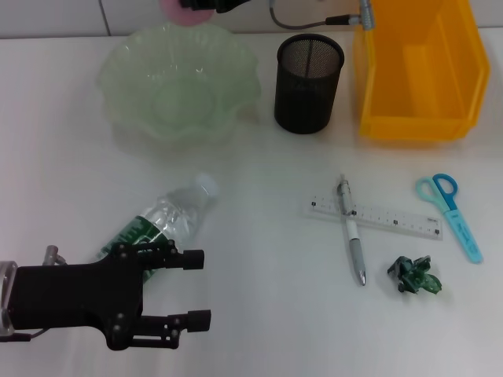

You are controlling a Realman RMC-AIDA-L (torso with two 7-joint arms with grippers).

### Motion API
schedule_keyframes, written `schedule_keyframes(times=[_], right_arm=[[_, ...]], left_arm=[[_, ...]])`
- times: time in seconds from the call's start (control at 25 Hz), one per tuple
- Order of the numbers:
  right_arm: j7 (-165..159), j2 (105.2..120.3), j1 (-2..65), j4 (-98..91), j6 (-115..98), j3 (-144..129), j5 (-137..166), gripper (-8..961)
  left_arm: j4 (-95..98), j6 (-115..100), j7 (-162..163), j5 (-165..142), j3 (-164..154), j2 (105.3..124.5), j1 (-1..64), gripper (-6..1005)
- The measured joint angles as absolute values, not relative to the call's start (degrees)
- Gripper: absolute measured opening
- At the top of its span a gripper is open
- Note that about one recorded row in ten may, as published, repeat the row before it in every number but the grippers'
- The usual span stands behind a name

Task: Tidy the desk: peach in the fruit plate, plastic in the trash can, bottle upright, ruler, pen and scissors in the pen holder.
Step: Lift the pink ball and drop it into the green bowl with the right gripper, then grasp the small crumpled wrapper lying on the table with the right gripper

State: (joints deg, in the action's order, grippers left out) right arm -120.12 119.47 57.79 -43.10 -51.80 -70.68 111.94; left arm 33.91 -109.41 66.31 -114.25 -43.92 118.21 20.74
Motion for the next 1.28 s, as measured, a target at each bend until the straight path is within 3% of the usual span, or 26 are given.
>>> schedule_keyframes(times=[0.52, 0.6, 0.64, 0.68, 0.76, 0.84, 1.0, 1.24, 1.28], right_arm=[[-120.0, 118.87, 54.1, -48.5, -58.6, -69.3, 111.7, 568], [-120.1, 118.18, 52.4, -51.9, -63.0, -69.2, 112.4, 701], [-121.3, 116.85, 50.6, -56.3, -70.0, -69.2, 114.5, 768], [-121.3, 116.85, 50.6, -56.3, -70.0, -69.2, 114.5, 768], [-124.4, 114.65, 49.1, -62.7, -82.1, -69.2, 120.0, 768], [-126.5, 114.0, 48.4, -67.1, -90.0, -68.8, 125.3, 767], [-128.0, 114.58, 47.5, -73.5, -99.7, -67.8, 134.8, 767], [-127.7, 118.9, 45.0, -79.0, -110.6, -70.7, 153.4, 766], [-127.7, 118.9, 45.0, -79.0, -110.6, -70.7, 153.4, 766]], left_arm=[[33.8, -108.8, 66.0, -114.3, -43.4, 118.12, 20.7, 784], [33.7, -108.7, 66.0, -114.3, -43.4, 118.12, 20.7, 784], [33.7, -108.6, 66.0, -114.3, -43.4, 118.12, 20.7, 784], [33.7, -108.6, 66.0, -114.3, -43.4, 118.12, 20.7, 784], [33.7, -108.6, 66.0, -114.3, -43.4, 118.11, 20.6, 784], [33.7, -108.6, 66.0, -114.3, -43.4, 118.12, 20.7, 784], [33.8, -108.6, 66.0, -114.3, -43.4, 118.12, 20.8, 784], [33.8, -108.4, 66.0, -114.2, -43.4, 118.12, 21.1, 784], [33.8, -108.2, 65.9, -114.2, -43.4, 118.12, 21.1, 784]])
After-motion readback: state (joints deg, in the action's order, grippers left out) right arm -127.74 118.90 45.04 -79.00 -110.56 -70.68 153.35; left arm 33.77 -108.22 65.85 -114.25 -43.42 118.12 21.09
